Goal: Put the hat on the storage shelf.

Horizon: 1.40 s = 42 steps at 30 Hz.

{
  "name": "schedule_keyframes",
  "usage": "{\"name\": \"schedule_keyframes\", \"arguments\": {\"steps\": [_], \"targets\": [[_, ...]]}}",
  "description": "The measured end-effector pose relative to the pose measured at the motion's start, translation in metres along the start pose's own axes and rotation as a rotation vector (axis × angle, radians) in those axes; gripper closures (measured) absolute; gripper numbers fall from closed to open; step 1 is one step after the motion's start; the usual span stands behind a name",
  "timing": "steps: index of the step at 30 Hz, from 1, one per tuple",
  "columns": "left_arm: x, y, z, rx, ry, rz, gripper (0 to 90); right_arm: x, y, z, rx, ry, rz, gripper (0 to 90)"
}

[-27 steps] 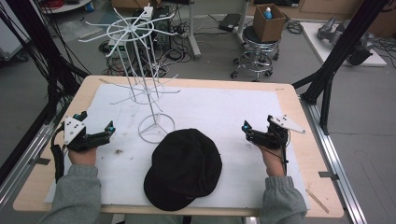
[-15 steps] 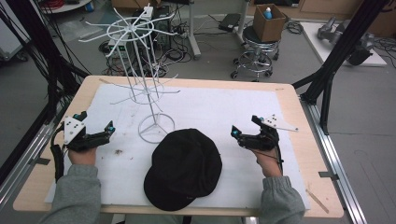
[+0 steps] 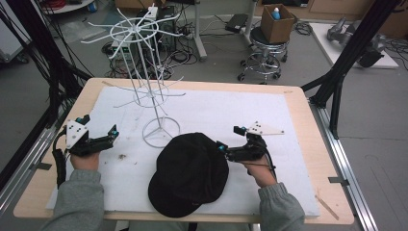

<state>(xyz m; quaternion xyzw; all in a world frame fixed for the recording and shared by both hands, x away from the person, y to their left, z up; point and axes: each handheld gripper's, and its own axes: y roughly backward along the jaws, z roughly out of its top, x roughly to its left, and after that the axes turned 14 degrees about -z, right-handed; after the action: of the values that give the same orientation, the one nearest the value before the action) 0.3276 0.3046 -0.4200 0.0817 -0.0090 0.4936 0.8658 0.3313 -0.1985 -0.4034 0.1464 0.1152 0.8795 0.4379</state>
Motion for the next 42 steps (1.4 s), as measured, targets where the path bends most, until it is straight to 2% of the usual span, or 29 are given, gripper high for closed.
{"name": "schedule_keyframes", "arguments": {"steps": [4, 8, 12, 15, 16, 20, 25, 29, 32, 34, 37, 39, 40, 42], "targets": [[0.0, 0.0, 0.0, -0.001, 0.0, 0.0, 1.7, 0.017, -0.01, -0.005, 0.051, 0.015, 0.062, 0.6], [0.0, 0.0, 0.0, 0.003, -0.009, 0.004, 1.8, 0.031, -0.019, -0.009, 0.1, 0.051, 0.116, 0.6], [-0.001, -0.001, 0.0, 0.005, -0.014, 0.004, 1.7, 0.039, -0.026, -0.013, 0.137, 0.075, 0.147, 0.6], [-0.001, 0.0, 0.0, 0.005, -0.012, 0.003, 1.8, 0.042, -0.029, -0.016, 0.158, 0.073, 0.164, 0.6], [-0.001, 0.0, 0.0, 0.0, -0.013, -0.004, 1.8, 0.042, -0.032, -0.018, 0.171, 0.058, 0.182, 0.7], [-0.002, 0.0, 0.001, -0.006, -0.017, -0.003, 1.8, 0.042, -0.036, -0.022, 0.198, 0.035, 0.19, 1.1], [-0.002, 0.0, 0.0, 0.002, -0.018, -0.004, 1.7, 0.045, -0.037, -0.021, 0.196, 0.058, 0.197, 6.0], [-0.002, 0.0, 0.0, -0.002, -0.019, -0.005, 1.7, 0.045, -0.038, -0.022, 0.207, 0.045, 0.202, 6.0], [-0.002, 0.0, 0.0, 0.0, -0.02, -0.005, 1.7, 0.046, -0.038, -0.022, 0.214, 0.047, 0.219, 6.1], [-0.002, 0.0, 0.0, -0.001, -0.02, -0.005, 1.7, 0.048, -0.038, -0.021, 0.236, 0.031, 0.259, 9.1], [-0.002, 0.0, 0.0, -0.001, -0.019, -0.006, 1.8, 0.053, -0.04, -0.022, 0.241, 0.101, 0.219, 9.2], [-0.002, 0.0, 0.0, -0.001, -0.019, -0.006, 1.8, 0.055, -0.042, -0.024, 0.262, 0.097, 0.21, 9.7], [-0.002, 0.0, 0.0, -0.001, -0.019, -0.006, 1.8, 0.055, -0.043, -0.024, 0.266, 0.097, 0.21, 16.6], [-0.002, 0.0, 0.0, -0.001, -0.019, -0.006, 1.8, 0.057, -0.043, -0.024, 0.263, 0.111, 0.214, 19.8]]}}
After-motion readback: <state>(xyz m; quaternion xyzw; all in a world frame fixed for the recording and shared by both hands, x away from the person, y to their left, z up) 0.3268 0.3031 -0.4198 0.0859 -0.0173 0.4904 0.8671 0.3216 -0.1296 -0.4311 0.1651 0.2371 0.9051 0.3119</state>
